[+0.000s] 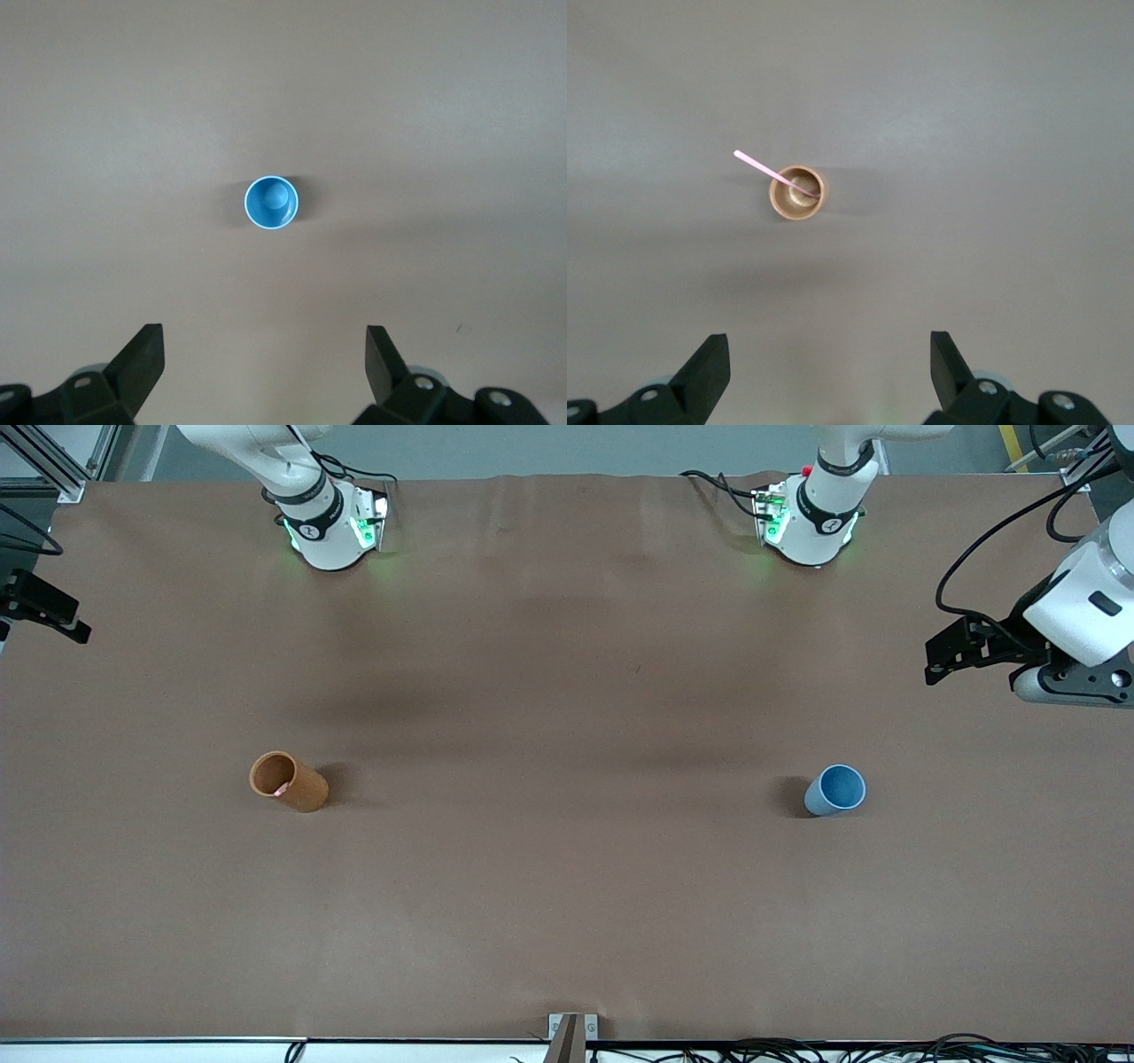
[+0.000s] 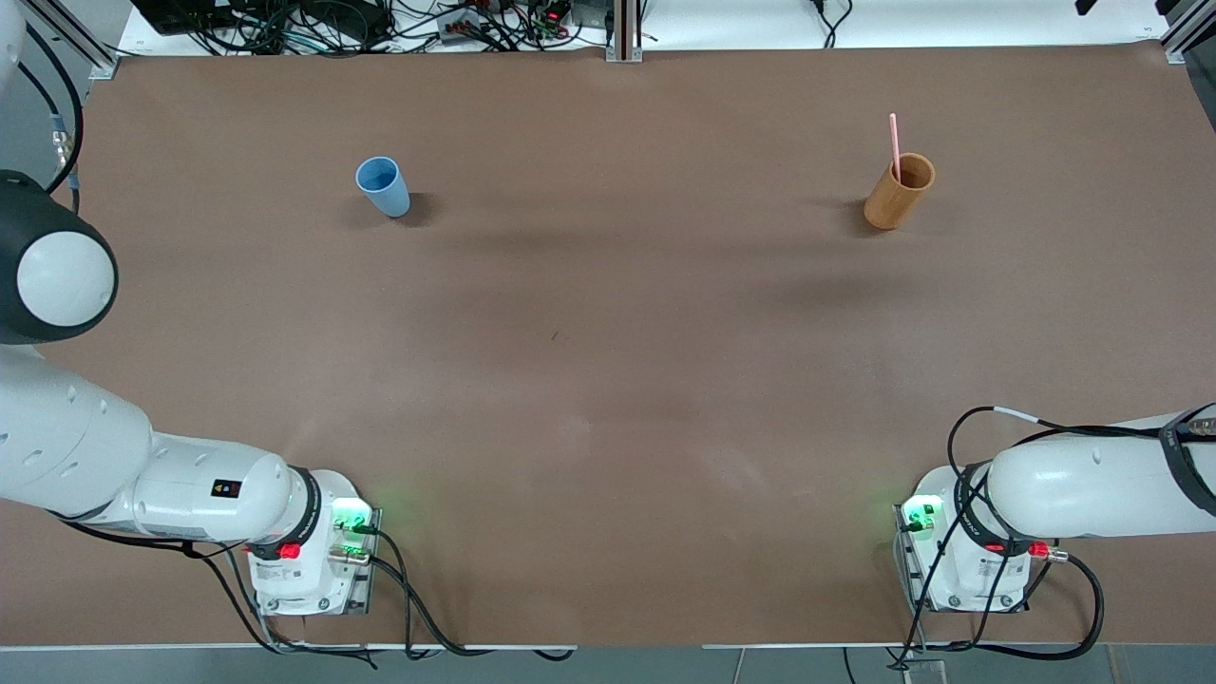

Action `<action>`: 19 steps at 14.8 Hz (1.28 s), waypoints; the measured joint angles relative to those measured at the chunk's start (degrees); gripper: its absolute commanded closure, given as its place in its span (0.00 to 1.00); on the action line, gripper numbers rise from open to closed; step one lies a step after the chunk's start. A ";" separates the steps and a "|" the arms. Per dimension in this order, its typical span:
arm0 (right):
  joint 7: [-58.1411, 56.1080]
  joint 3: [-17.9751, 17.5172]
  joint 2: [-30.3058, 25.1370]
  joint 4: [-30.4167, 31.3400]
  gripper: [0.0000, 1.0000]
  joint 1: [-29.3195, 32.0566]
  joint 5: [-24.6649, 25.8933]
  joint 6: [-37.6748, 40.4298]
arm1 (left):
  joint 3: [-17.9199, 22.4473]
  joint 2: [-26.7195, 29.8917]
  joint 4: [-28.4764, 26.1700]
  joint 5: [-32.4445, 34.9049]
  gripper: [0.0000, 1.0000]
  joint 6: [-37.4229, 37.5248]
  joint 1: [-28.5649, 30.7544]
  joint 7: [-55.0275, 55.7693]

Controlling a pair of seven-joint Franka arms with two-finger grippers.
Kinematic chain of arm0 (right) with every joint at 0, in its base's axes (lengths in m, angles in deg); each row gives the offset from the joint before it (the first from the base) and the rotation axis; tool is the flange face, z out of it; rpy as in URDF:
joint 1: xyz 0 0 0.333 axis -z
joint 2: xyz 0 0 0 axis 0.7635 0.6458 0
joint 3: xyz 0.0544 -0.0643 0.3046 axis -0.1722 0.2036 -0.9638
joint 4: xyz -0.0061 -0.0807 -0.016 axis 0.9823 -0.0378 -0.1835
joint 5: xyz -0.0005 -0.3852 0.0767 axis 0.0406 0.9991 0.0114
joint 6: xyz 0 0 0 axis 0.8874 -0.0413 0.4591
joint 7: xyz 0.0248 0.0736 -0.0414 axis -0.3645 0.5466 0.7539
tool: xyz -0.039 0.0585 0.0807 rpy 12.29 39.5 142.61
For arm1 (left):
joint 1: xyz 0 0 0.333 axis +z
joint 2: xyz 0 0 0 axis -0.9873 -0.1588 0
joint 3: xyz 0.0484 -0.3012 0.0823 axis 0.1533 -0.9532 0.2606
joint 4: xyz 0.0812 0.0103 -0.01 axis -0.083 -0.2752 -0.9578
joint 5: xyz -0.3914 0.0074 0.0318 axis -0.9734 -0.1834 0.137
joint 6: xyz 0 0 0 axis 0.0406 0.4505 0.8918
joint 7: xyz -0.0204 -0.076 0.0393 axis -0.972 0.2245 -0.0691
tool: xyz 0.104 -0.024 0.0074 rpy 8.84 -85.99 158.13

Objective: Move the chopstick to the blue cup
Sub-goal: 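Reach the right gripper to the orange cup while the left gripper reaches the blue cup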

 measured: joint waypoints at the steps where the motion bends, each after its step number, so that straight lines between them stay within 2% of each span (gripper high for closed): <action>1: 0.01 -0.01 0.31 0.04 0.00 -0.69 -0.02 -0.23 | 0.20 -0.60 -0.51 -0.24 0.00 -0.06 0.20 0.10; 4: 0.03 -0.05 1.90 0.83 0.00 -2.85 -0.03 -3.22 | 1.19 -4.43 -3.48 -0.54 0.00 -4.52 0.79 0.09; 6: 0.03 -0.06 3.43 1.58 0.00 -4.09 -0.04 -5.62 | 1.85 -7.51 -8.23 -0.55 0.00 -12.14 0.98 0.10; 10: 0.03 -0.08 8.10 2.19 0.01 -6.13 -0.05 -9.53 | 3.64 -11.31 -21.35 -0.55 0.00 -31.01 1.24 0.08; 12: 0.02 -0.09 10.61 2.31 0.05 -6.90 -0.05 -11.18 | 3.69 -13.02 -25.54 -0.58 0.00 -36.54 1.23 0.09; 17: 0.02 -0.11 16.17 3.60 0.08 -9.27 -0.05 -16.44 | 3.68 -17.02 -27.80 -0.64 0.00 -40.66 1.34 0.07; 19: 0.02 -0.08 18.34 4.59 0.13 -9.40 -0.05 -19.36 | 3.69 -17.92 -28.18 -0.64 0.03 -41.92 1.47 -0.02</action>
